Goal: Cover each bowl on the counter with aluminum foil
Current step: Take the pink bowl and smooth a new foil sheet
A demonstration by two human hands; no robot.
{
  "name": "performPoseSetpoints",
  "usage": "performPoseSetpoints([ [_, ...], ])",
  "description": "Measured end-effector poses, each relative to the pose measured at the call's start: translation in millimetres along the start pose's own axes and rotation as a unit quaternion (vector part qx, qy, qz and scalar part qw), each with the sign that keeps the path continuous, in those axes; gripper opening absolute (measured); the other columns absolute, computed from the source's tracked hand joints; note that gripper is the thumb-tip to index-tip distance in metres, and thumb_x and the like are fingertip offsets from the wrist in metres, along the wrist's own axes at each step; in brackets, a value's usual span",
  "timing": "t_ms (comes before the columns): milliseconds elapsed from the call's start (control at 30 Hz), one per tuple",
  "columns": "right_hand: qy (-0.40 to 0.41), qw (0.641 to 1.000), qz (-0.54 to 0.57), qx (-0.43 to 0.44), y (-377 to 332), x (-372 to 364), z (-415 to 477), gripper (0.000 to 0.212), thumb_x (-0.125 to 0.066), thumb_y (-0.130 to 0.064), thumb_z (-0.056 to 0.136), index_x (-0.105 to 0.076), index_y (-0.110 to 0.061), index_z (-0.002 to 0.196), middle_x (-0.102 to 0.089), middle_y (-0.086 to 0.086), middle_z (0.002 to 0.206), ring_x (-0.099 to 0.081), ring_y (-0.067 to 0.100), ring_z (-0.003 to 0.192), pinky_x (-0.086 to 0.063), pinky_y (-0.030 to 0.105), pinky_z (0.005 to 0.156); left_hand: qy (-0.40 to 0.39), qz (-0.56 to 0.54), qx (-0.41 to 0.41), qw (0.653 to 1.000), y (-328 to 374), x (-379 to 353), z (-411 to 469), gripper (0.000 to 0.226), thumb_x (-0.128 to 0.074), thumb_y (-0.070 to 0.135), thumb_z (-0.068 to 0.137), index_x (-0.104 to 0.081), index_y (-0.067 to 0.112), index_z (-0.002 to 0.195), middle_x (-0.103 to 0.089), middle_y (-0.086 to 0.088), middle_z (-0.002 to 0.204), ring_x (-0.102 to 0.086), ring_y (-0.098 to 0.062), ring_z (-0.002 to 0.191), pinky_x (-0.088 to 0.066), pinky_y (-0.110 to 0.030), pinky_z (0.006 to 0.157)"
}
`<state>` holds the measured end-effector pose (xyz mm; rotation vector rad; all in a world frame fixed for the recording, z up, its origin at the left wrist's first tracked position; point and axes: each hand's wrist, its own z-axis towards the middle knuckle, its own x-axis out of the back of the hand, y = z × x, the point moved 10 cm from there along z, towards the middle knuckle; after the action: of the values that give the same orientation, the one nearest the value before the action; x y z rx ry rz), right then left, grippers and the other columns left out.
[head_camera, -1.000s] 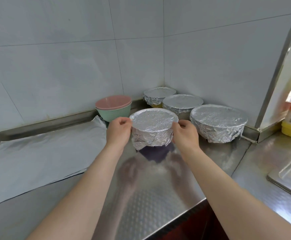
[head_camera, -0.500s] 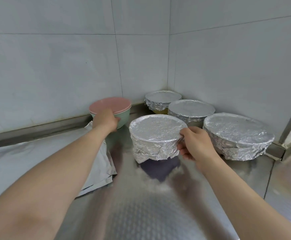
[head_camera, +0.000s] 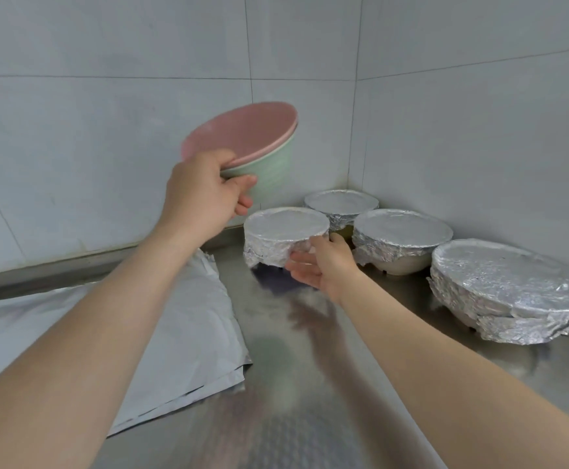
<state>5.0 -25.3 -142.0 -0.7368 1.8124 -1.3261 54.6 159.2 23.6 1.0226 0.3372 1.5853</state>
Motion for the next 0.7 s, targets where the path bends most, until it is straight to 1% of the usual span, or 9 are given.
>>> performPoseSetpoints([
  [100, -0.034, 0.998, 0.043, -0.015, 5, -19, 15, 0.037, -0.04, -0.026, 0.103, -0.03, -0.029, 0.139, -0.063, 0.013, 0.097, -0.068, 0.032, 0.084, -0.058, 0.04, 0.067, -0.014, -0.019, -0.001, 1.0, 7, -1, -15, 0.012, -0.066, 0.012, 0.089, -0.06, 0.003, 0.084, -0.07, -0.007, 0.064, -0.07, -0.018, 0.059, -0.054, -0.025, 0.055],
  [200, -0.069, 0.993, 0.083, -0.047, 13, -30, 23, 0.049, -0.038, -0.029, 0.104, -0.022, -0.026, 0.15, -0.059, 0.019, 0.116, -0.068, 0.035, 0.088, -0.058, 0.042, 0.069, -0.017, -0.022, 0.004, 1.0, 8, 2, -30, 0.016, -0.066, 0.012, 0.089, -0.057, 0.002, 0.08, -0.07, -0.004, 0.062, -0.069, -0.015, 0.057, -0.055, -0.025, 0.055],
  [267, -0.093, 0.99, 0.082, -0.063, 14, -32, 20, 0.048, -0.038, -0.033, 0.104, -0.023, -0.024, 0.149, -0.059, 0.022, 0.123, -0.069, 0.038, 0.09, -0.057, 0.042, 0.068, -0.014, -0.024, 0.017, 0.999, 7, 4, -39, 0.017, -0.066, 0.012, 0.089, -0.057, 0.002, 0.08, -0.07, -0.002, 0.061, -0.069, -0.014, 0.056, -0.054, -0.023, 0.053],
  [300, -0.097, 0.991, 0.069, -0.067, 13, -30, 19, 0.047, -0.037, -0.036, 0.103, -0.024, -0.026, 0.147, -0.061, 0.024, 0.12, -0.07, 0.039, 0.09, -0.058, 0.041, 0.068, -0.014, -0.026, 0.024, 0.999, 6, 5, -43, 0.016, -0.067, 0.012, 0.089, -0.057, 0.003, 0.079, -0.07, -0.002, 0.062, -0.069, -0.014, 0.056, -0.054, -0.023, 0.053],
  [367, -0.087, 0.994, 0.033, -0.064, 8, -16, 10, 0.046, -0.035, -0.043, 0.103, -0.028, -0.026, 0.144, -0.068, 0.024, 0.108, -0.071, 0.036, 0.085, -0.058, 0.037, 0.067, -0.027, -0.032, 0.032, 0.999, 8, 7, -54, 0.016, -0.067, 0.012, 0.089, -0.059, 0.009, 0.075, -0.071, -0.001, 0.063, -0.069, -0.015, 0.056, -0.053, -0.023, 0.053],
  [467, -0.058, 0.997, 0.022, -0.043, -10, 19, -9, 0.053, -0.033, -0.054, 0.1, -0.043, -0.017, 0.137, -0.072, 0.02, 0.096, -0.071, 0.031, 0.077, -0.055, 0.032, 0.06, -0.081, -0.029, 0.031, 0.996, 17, -2, -73, 0.021, -0.068, 0.009, 0.087, -0.06, 0.019, 0.07, -0.071, -0.003, 0.062, -0.069, -0.016, 0.057, -0.054, -0.023, 0.053],
  [533, -0.054, 0.998, 0.01, -0.031, -23, 42, -30, 0.056, -0.031, -0.061, 0.097, -0.055, -0.02, 0.126, -0.073, 0.016, 0.097, -0.071, 0.029, 0.079, -0.052, 0.03, 0.06, -0.124, -0.019, 0.03, 0.992, 22, -15, -88, 0.027, -0.07, 0.007, 0.085, -0.06, 0.026, 0.069, -0.071, -0.005, 0.062, -0.069, -0.017, 0.056, -0.053, -0.021, 0.053],
  [600, -0.062, 0.997, -0.048, -0.01, -35, 63, -55, 0.058, -0.029, -0.067, 0.094, -0.062, -0.025, 0.118, -0.073, 0.012, 0.1, -0.072, 0.026, 0.081, -0.051, 0.03, 0.062, -0.169, -0.008, 0.031, 0.985, 23, -32, -107, 0.032, -0.071, 0.004, 0.084, -0.059, 0.03, 0.069, -0.07, -0.004, 0.061, -0.069, -0.016, 0.056, -0.052, -0.018, 0.053],
  [700, -0.059, 0.982, -0.179, 0.005, -43, 83, -92, 0.061, -0.038, -0.071, 0.089, -0.06, -0.027, 0.124, -0.068, 0.015, 0.11, -0.073, 0.027, 0.08, -0.055, 0.031, 0.06, -0.22, 0.02, 0.026, 0.975, 20, -60, -131, 0.033, -0.068, 0.003, 0.085, -0.061, 0.031, 0.07, -0.07, -0.004, 0.063, -0.068, -0.016, 0.057, -0.055, -0.023, 0.059],
])
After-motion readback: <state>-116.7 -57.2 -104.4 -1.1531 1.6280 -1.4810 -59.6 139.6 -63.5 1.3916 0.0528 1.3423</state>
